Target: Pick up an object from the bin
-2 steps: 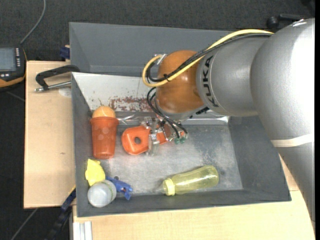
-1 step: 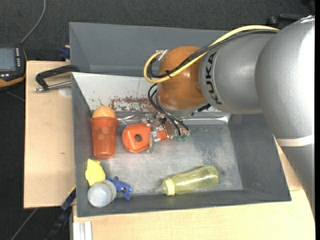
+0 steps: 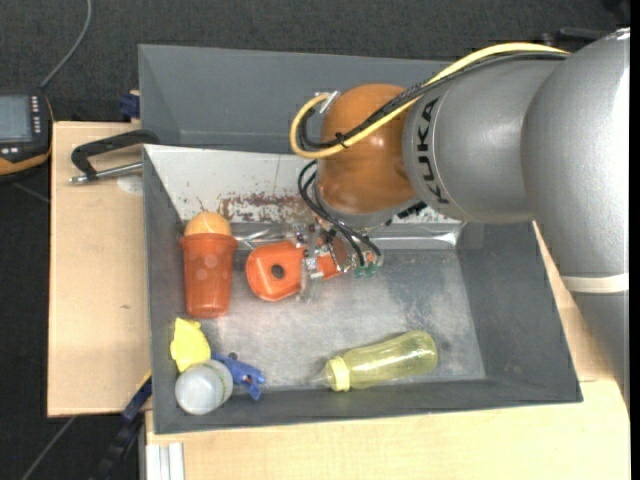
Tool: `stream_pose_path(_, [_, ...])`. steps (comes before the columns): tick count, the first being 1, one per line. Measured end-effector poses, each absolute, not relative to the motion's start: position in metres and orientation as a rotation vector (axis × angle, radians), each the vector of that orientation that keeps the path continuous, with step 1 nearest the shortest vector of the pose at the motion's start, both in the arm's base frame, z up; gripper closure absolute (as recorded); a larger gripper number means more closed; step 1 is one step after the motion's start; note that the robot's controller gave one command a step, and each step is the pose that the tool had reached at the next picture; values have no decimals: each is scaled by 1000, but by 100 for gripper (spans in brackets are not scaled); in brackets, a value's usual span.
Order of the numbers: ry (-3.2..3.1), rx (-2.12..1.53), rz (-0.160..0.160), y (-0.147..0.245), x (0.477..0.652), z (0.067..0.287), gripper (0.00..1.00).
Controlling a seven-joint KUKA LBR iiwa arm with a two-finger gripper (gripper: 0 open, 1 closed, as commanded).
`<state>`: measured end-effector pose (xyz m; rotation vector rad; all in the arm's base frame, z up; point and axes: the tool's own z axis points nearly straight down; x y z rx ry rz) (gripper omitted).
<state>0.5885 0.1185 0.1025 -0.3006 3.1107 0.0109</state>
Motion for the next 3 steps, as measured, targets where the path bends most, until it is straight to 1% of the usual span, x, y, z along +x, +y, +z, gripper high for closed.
stream_pose_path(2, [3107,-301,12,119,589,142,100])
stream_pose_path(3, [3105,-301,12,119,590,153,100])
